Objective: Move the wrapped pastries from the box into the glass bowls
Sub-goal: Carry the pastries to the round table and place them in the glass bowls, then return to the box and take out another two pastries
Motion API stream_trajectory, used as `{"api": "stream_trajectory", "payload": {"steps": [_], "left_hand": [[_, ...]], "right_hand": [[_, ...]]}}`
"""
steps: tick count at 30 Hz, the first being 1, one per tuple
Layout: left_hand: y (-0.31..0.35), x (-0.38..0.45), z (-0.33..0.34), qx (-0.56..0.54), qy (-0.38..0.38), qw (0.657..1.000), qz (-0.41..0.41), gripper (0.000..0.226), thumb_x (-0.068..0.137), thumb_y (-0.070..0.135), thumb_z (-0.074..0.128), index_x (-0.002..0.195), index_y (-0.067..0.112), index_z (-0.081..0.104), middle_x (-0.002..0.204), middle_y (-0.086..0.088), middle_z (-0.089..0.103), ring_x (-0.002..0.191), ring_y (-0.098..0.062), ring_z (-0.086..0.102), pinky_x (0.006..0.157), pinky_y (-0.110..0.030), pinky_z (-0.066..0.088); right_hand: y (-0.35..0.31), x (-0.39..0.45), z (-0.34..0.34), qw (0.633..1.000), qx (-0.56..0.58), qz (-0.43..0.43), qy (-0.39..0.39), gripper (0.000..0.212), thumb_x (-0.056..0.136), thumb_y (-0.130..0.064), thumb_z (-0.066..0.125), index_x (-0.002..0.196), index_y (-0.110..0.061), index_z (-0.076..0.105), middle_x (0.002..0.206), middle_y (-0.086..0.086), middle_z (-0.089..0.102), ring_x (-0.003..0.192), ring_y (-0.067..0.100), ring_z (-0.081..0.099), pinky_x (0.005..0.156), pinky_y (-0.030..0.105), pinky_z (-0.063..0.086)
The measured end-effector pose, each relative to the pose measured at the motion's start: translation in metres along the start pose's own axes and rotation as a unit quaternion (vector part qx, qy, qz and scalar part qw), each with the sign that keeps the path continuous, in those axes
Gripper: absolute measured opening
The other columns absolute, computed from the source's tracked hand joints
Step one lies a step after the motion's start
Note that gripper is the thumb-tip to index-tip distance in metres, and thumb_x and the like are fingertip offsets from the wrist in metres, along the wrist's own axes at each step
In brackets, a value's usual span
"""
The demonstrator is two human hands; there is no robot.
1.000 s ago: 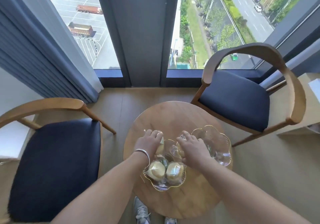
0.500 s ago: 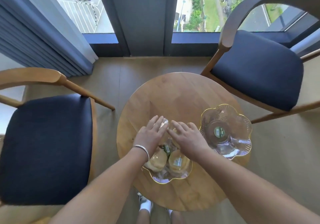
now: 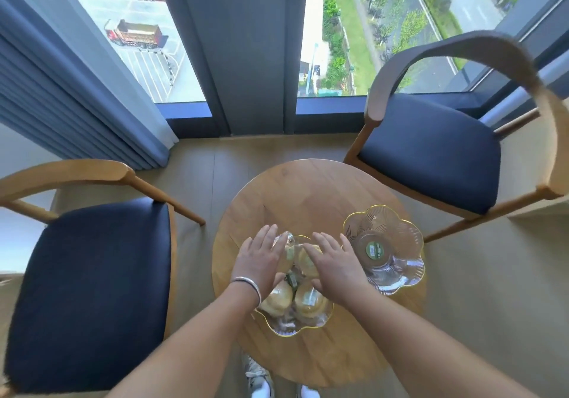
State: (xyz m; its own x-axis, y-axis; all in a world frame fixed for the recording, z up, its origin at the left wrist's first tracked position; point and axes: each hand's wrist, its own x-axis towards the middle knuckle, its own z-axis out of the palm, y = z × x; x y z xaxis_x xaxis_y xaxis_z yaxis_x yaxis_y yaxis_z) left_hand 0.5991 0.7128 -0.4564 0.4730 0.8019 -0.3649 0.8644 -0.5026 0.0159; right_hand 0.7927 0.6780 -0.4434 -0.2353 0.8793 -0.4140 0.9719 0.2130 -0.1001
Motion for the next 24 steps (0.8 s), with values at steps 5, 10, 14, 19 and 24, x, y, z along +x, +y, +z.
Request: {"api": "stream_trajectory", "payload": {"steps": [5, 10, 14, 19, 24], "left_hand": [[-0.007, -0.015, -0.067, 0.018, 0.035, 0.999, -0.024, 0.081, 0.096, 0.054, 0.042, 0.153, 0.023, -0.006, 0.162, -0.007, -0.009, 0.148, -0.023, -0.009, 0.117, -0.045, 0.011], [-0.009, -0.022, -0.157, 0.027, 0.098, 0.995, -0.023, 0.078, 0.096, 0.057, 0.039, 0.154, 0.023, -0.002, 0.163, -0.006, -0.003, 0.149, -0.023, -0.005, 0.118, -0.046, 0.011], [0.013, -0.016, -0.207, 0.053, 0.156, 0.986, 0.02, 0.078, 0.095, 0.056, 0.041, 0.154, 0.023, 0.001, 0.163, -0.005, 0.003, 0.149, -0.022, 0.001, 0.117, -0.045, 0.015], [0.084, 0.002, -0.221, 0.067, 0.168, 0.978, 0.109, 0.078, 0.095, 0.059, 0.037, 0.154, 0.023, 0.0, 0.163, -0.004, 0.002, 0.149, -0.021, 0.0, 0.117, -0.046, 0.014], [0.199, 0.012, -0.227, 0.058, 0.165, 0.955, 0.238, 0.078, 0.095, 0.058, 0.037, 0.154, 0.024, -0.001, 0.163, -0.004, 0.0, 0.149, -0.021, -0.002, 0.118, -0.045, 0.013]], "right_hand": [[-0.001, -0.022, -0.055, 0.997, 0.025, 0.043, 0.061, 0.085, 0.09, -0.046, 0.062, 0.155, -0.028, 0.01, 0.165, 0.007, 0.007, 0.15, 0.022, 0.006, 0.12, 0.05, 0.003], [0.003, -0.047, -0.13, 0.98, 0.065, 0.08, 0.17, 0.086, 0.088, -0.055, 0.063, 0.154, -0.031, 0.014, 0.164, 0.005, 0.014, 0.15, 0.023, 0.012, 0.12, 0.048, 0.005], [0.02, -0.079, -0.167, 0.964, 0.066, 0.116, 0.231, 0.085, 0.087, -0.053, 0.065, 0.153, -0.03, 0.017, 0.162, 0.005, 0.018, 0.149, 0.022, 0.015, 0.12, 0.048, 0.007], [0.062, -0.15, -0.162, 0.941, 0.064, 0.222, 0.249, 0.084, 0.088, -0.056, 0.061, 0.154, -0.028, 0.017, 0.163, 0.005, 0.016, 0.15, 0.022, 0.013, 0.12, 0.049, 0.007], [0.115, -0.247, -0.139, 0.901, 0.086, 0.352, 0.237, 0.086, 0.088, -0.054, 0.063, 0.155, -0.026, 0.017, 0.163, 0.007, 0.015, 0.15, 0.021, 0.012, 0.12, 0.05, 0.005]]}}
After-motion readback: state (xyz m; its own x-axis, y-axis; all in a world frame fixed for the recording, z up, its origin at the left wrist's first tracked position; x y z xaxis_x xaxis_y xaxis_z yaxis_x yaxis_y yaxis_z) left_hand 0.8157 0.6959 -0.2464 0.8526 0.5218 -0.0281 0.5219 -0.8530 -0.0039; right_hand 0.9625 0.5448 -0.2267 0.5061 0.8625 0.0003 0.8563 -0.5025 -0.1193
